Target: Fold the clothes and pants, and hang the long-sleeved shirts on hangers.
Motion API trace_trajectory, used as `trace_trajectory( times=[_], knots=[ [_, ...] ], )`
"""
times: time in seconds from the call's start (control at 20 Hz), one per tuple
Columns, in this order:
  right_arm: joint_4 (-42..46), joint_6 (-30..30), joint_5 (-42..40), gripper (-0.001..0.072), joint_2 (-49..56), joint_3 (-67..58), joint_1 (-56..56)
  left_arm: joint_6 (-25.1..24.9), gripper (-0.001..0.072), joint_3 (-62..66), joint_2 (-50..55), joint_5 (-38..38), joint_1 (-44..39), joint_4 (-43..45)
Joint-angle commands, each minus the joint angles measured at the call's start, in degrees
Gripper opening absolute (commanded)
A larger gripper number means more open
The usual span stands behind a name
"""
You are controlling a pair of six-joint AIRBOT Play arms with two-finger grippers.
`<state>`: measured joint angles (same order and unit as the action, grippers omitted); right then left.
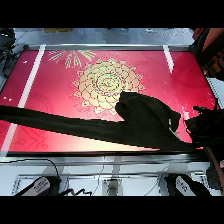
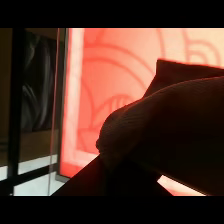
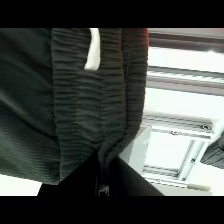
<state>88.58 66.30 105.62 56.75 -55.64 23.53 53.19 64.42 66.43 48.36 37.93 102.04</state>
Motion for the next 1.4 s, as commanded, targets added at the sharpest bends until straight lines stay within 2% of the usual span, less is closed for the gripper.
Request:
trace_trajectory(
  times=[0.0,0.2,0.25,0.3,0.35,0.4,0.45,0.5,0.55,0.7,0.85,1.05,1.2,1.35],
  knots=[
    [0.3,0.0,-0.1,0.0036,0.0,0.0,0.0,-0.1,0.0026,-2.2,1.6,6.9,0.6,-2.5],
    [0.3,0.0,0.0,0.0036,0.0,0.0,0.0,0.0,0.0028,-7.2,9.4,13.6,1.9,7.3],
    [0.3,0.0,0.0,0.0037,0.0,0.0,0.0,0.0,0.0056,-7.3,11.3,14.5,2.2,7.7],
    [0.3,0.0,-0.1,0.0036,0.0,0.0,0.0,0.0,0.0253,-7.3,12.9,15.4,2.3,8.1],
    [0.1,0.3,0.0,0.0038,0.0,0.0,0.0,0.0,0.057,-7.3,13.8,15.9,2.3,8.8],
    [0.0,1.0,-0.2,0.0157,0.0,0.0,0.0,0.0,0.0694,-7.3,14.3,15.7,2.2,9.9],
    [0.0,1.6,-0.2,0.0398,0.0,0.0,0.0,0.0,0.0694,-7.3,14.3,15.6,2.1,11.5],
    [0.0,1.8,-0.4,0.0569,0.0,0.0,0.0,0.1,0.0694,-7.3,14.3,15.6,2.2,13.6],
    [0.1,1.8,-0.9,0.0573,0.0,0.0,0.0,1.4,0.0693,-7.3,14.3,15.6,2.2,16.0],
    [0.1,1.8,-4.8,0.0572,0.0,0.0,0.0,9.9,0.0686,-6.6,14.2,15.0,2.1,17.9],
    [-0.3,2.7,-17.4,0.057,0.0,0.1,0.0,21.0,0.0631,-5.1,14.2,13.2,-0.4,17.0],
    [-3.0,8.2,-37.4,0.0552,1.1,0.1,0.0,22.5,0.0631,-0.6,14.2,8.9,-8.7,5.7],
    [-5.1,8.8,-43.7,0.055,4.0,0.1,0.3,22.4,0.0632,1.9,14.2,4.3,-18.0,-7.0],
    [-6.5,11.0,-44.7,0.0481,9.4,0.1,5.8,22.4,0.0633,2.3,14.2,2.6,-28.3,-17.2]
  ],
)
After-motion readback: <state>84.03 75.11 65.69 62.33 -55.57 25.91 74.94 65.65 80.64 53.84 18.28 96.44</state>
